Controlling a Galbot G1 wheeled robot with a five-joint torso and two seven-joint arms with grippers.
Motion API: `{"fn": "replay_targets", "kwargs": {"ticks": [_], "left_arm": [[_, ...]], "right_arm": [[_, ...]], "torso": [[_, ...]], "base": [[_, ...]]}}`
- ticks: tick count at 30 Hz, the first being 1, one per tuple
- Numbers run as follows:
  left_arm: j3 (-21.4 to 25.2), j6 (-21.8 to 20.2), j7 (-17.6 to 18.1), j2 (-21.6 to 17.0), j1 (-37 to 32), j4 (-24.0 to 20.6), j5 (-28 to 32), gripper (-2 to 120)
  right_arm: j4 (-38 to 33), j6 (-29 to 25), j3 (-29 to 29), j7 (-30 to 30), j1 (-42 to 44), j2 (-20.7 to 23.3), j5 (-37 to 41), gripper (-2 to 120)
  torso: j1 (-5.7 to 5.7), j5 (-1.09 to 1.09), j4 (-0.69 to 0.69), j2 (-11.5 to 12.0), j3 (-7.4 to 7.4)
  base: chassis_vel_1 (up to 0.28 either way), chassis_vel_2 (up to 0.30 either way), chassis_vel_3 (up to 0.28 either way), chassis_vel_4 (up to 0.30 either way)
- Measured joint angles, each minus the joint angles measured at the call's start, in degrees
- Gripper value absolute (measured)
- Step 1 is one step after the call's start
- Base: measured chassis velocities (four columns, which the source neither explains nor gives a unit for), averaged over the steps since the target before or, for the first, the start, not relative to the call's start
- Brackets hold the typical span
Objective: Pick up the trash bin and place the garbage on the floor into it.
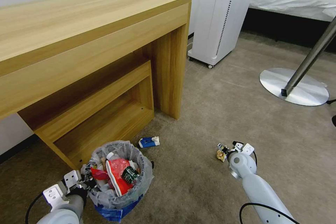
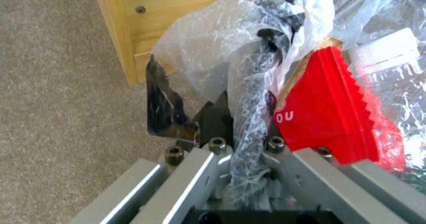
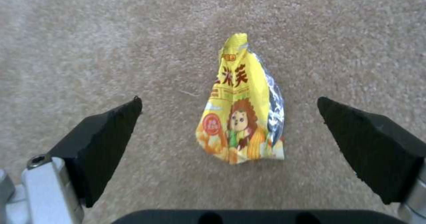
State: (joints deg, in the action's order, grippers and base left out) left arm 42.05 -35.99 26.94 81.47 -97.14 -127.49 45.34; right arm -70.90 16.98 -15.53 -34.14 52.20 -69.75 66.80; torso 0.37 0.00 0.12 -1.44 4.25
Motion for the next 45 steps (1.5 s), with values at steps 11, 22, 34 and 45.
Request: {"fn": "replay_targets", "kwargs": {"ticks": [11,22,34,45], "left_arm": [[-0.14,0.2,-0.01,0.24,-0.06,-0.39,-0.15,0],[-0.18,0.36,-0.03,0.29,0.15,-0.38,-0.13,0],[-0.45,0.94,-0.23,0.41,0.17,-0.19,-0.14,0],[-0.46,1.01,-0.27,0.09,0.9,0.34,0.02,0]], "right_arm": [[6.82,-0.28,2.99,1.17,-4.69,-2.85,-2.17,92],[9.76,-1.32,2.92,2.45,-4.31,-3.45,-4.74,59],[9.85,-2.44,3.0,3.83,-2.99,-3.18,-6.67,14],[-3.05,-6.26,2.65,13.47,4.06,2.4,-7.04,0]], "torso": [[0.0,0.0,0.0,0.0,0.0],[0.0,-0.01,0.0,0.0,0.0],[0.0,-0.01,0.0,0.0,0.0],[0.0,-0.01,0.0,0.0,0.0]], "base": [[0.0,0.0,0.0,0.0],[0.0,0.0,0.0,0.0],[0.0,0.0,0.0,0.0],[0.0,0.0,0.0,0.0]]}}
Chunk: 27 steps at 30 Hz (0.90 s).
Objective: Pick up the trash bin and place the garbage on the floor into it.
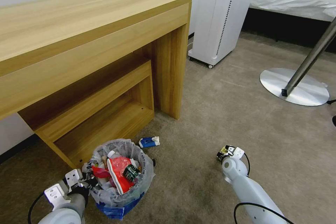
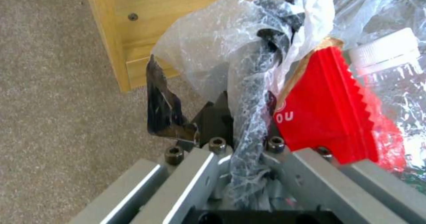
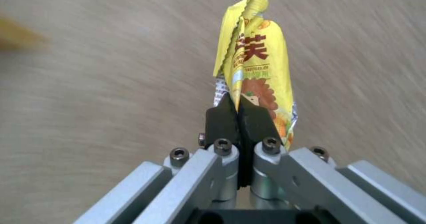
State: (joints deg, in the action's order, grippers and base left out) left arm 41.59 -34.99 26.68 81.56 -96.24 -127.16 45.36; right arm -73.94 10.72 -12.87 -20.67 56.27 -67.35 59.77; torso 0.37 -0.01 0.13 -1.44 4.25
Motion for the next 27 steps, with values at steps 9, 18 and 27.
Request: {"fn": "replay_targets", "kwargs": {"ticks": [9,18,27], "left_arm": [[-0.04,0.0,0.0,-0.16,0.3,0.29,0.17,0],[-0.04,-0.34,0.33,-0.47,0.18,-0.7,0.62,0],[0.05,-0.49,0.61,-0.5,0.1,-1.34,0.83,0]], "right_arm": [[-17.42,-14.68,2.17,18.87,6.82,9.34,-2.32,0],[-39.95,-16.98,18.74,22.72,3.0,19.84,-3.29,0],[-46.95,-13.86,32.96,19.89,-5.72,24.22,-2.57,0]], "torso": [[0.0,0.01,0.01,0.0,-0.01],[0.0,0.01,0.0,0.0,0.0],[0.0,0.02,-0.01,-0.01,0.0]], "base": [[0.0,0.0,0.0,0.0],[0.0,0.0,0.0,0.0],[0.0,0.0,0.0,0.0]]}}
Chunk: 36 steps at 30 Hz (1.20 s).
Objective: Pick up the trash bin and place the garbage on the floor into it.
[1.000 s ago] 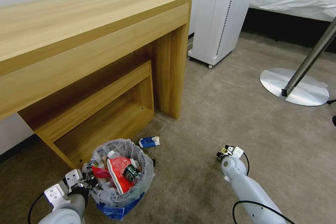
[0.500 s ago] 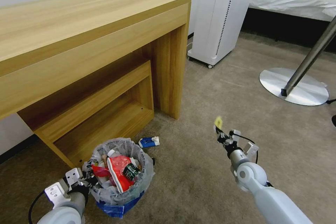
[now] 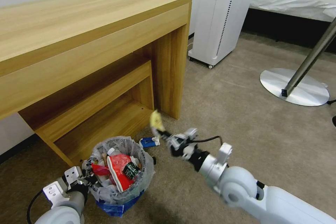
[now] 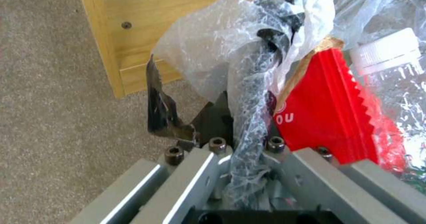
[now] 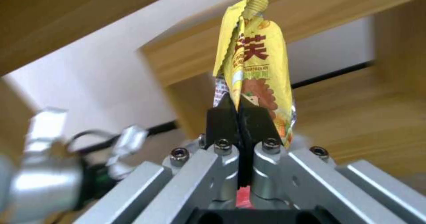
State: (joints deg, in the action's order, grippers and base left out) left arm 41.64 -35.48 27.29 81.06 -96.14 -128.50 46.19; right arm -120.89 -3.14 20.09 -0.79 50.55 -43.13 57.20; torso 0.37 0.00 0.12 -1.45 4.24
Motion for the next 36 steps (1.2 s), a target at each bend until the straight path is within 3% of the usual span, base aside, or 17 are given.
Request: {"fn": "replay_targets", "kwargs": {"ticks": [5,8,9,11,12,15,27,36], "left_arm": [[-0.13,-0.05,0.12,-0.05,0.15,-0.01,0.11,0],[-0.12,-0.09,0.2,0.1,0.11,-0.16,0.1,0],[-0.12,-0.09,0.2,0.1,0.11,-0.16,0.1,0],[-0.07,-0.11,0.22,0.32,0.02,-0.62,0.09,0],[-0.07,-0.11,0.22,0.32,0.02,-0.62,0.09,0],[-0.12,-0.14,0.25,1.08,-0.01,-1.3,-0.03,0],[0.2,-0.14,0.26,1.68,-0.54,-2.29,-0.24,0],[0.22,-0.14,0.26,1.97,-0.52,-2.27,-0.49,0]], "right_arm": [[-1.15,0.91,6.58,-0.59,-5.42,0.51,0.86,0],[-1.18,2.08,17.85,-1.89,-14.45,-0.38,3.15,0],[-1.18,2.08,17.85,-1.89,-14.45,-0.38,3.15,0],[0.34,3.58,25.41,-4.54,-19.6,-2.59,5.27,0],[0.34,3.58,25.41,-4.54,-19.6,-2.59,5.27,0],[4.32,6.47,33.5,-9.99,-24.3,-6.47,7.45,0],[8.76,8.9,35.91,-14.96,-24.42,-11.03,7.21,0],[8.85,7.88,34.3,-13.56,-22.55,-10.56,5.53,28]], "torso": [[0.0,0.0,0.02,0.0,0.0],[0.0,0.0,-0.01,0.0,0.0],[0.0,0.0,-0.01,0.0,0.0],[0.0,0.0,0.0,0.0,0.01],[0.0,0.0,0.0,0.0,0.01],[0.0,0.0,0.0,0.0,0.01],[0.0,0.0,0.0,0.0,0.0],[0.0,-0.01,0.0,0.0,0.0]], "base": [[0.0,0.0,0.0,0.0],[0.0,0.0,0.0,0.0],[0.0,0.0,0.0,0.0],[0.0,0.0,0.0,0.0],[0.0,0.0,0.0,0.0],[0.0,0.0,0.0,0.0],[0.0,0.0,0.0,0.0],[0.0,0.0,0.0,0.0]]}}
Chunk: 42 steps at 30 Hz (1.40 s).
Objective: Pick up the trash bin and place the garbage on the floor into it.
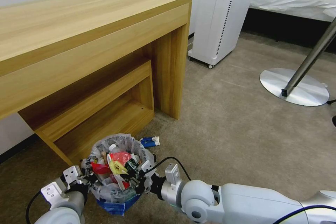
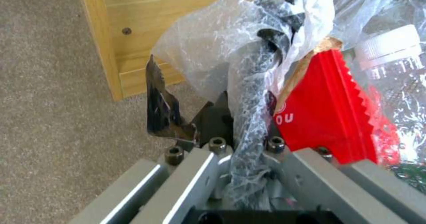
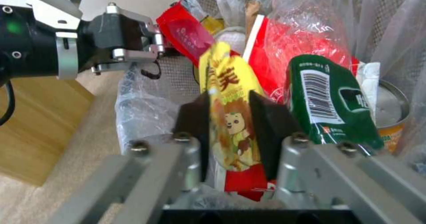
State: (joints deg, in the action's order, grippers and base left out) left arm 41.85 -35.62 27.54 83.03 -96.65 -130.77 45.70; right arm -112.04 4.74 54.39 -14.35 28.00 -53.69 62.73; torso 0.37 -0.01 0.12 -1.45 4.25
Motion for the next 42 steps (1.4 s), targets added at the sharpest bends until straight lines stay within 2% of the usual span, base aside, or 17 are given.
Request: {"fn": "replay_targets", "kwargs": {"ticks": [6,7,9,11,13,14,17,18,20,21,25,27,31,33,38,40,42], "left_arm": [[-0.11,0.0,-0.01,0.26,0.08,0.2,-0.18,0],[-0.11,0.0,-0.01,0.26,0.08,0.2,-0.18,0],[-0.08,0.0,-0.03,0.28,0.07,0.42,-0.26,0],[-0.06,0.0,-0.04,0.28,0.07,0.48,-0.26,0],[0.16,0.0,-0.04,0.2,0.06,0.67,-0.27,0],[0.16,0.0,-0.04,0.2,0.06,0.67,-0.27,0],[0.51,0.02,-0.07,-0.09,0.01,1.04,-0.25,0],[0.51,0.02,-0.07,-0.09,0.01,1.04,-0.25,0],[0.64,0.09,-0.16,-0.24,-0.07,1.34,-0.25,0],[0.64,0.09,-0.16,-0.24,-0.07,1.34,-0.25,0],[0.73,0.14,-0.25,-0.51,-0.19,1.48,-0.27,0],[0.9,0.23,-0.27,-0.76,-0.25,1.5,-0.28,0],[0.96,0.31,-0.32,-0.89,-0.36,1.49,-0.27,0],[1.07,0.38,-0.35,-1.15,-0.42,1.48,-0.23,0],[1.04,0.44,-0.4,-1.33,-0.43,1.48,-0.09,0],[0.95,0.55,-0.46,-1.52,-0.36,1.58,-0.02,0],[0.92,0.56,-0.48,-1.58,-0.32,1.67,-0.01,0]], "right_arm": [[0.15,-1.0,-1.77,1.37,1.45,0.34,-1.2,52],[0.15,-1.0,-1.77,1.37,1.45,0.34,-1.2,52],[0.12,-2.69,-3.92,2.15,2.7,0.47,-1.93,63],[0.08,-2.94,-4.4,2.16,2.93,0.47,-1.98,65],[-0.47,-4.36,-7.8,2.2,4.24,0.6,-2.17,77],[-0.47,-4.36,-7.8,2.2,4.24,0.6,-2.17,77],[-1.18,-6.5,-17.61,2.33,7.96,1.04,-3.67,95],[-1.18,-6.5,-17.61,2.33,7.96,1.04,-3.67,95],[-1.53,-8.38,-23.36,2.28,10.5,1.28,-4.51,99],[-1.53,-8.38,-23.36,2.28,10.5,1.28,-4.51,99],[-2.78,-8.83,-30.51,1.45,15.13,1.53,-4.92,100],[-3.53,-9.21,-37.9,0.5,21.03,1.4,-5.84,100],[-3.73,-9.24,-43.41,0.3,24.85,0.99,-5.91,100],[-3.23,-9.66,-51.5,0.37,29.22,-0.14,-5.95,100],[-2.4,-10.02,-57.69,0.65,32.05,-1.44,-5.92,100],[-1.23,-10.25,-63.7,1.12,34.68,-2.59,-5.59,100],[-1.05,-10.25,-64.69,1.23,35.15,-2.8,-5.48,100]], "torso": [[0.0,0.0,0.0,0.0,0.0],[0.0,0.0,0.0,0.0,0.0],[0.0,0.0,0.0,0.0,0.0],[0.0,0.0,0.0,0.0,0.0],[0.0,0.0,0.0,0.0,0.0],[0.0,0.0,0.0,0.0,0.0],[0.0,0.0,0.0,0.0,0.0],[0.0,0.0,0.0,0.0,0.0],[0.0,0.0,0.0,0.0,0.0],[0.0,0.0,0.0,0.0,0.0],[0.0,-0.01,-0.02,0.0,0.0],[0.0,-0.01,0.01,0.0,0.0],[0.0,-0.01,0.01,0.0,0.0],[0.0,-0.01,0.01,0.0,0.0],[0.0,0.0,0.0,0.0,0.0],[0.0,0.0,0.0,0.0,0.0],[0.0,0.0,0.0,0.0,0.0]], "base": [[0.0,0.0,0.0,0.0],[0.0,0.0,0.0,0.0],[0.0,0.0,0.0,0.0],[0.0,0.0,0.0,0.0],[0.0,0.0,0.0,0.0],[0.0,0.0,0.0,0.0],[0.0,0.0,0.0,0.0],[0.0,0.0,0.0,0.0],[0.0,0.0,0.0,0.0],[0.0,0.0,0.0,0.0],[0.0,0.0,0.0,0.0],[0.0,0.0,0.0,0.0],[0.0,0.0,0.0,0.0],[0.0,0.0,0.0,0.0],[0.0,0.0,0.0,0.0],[0.0,0.0,0.0,0.0],[0.0,0.0,0.0,0.0]]}}
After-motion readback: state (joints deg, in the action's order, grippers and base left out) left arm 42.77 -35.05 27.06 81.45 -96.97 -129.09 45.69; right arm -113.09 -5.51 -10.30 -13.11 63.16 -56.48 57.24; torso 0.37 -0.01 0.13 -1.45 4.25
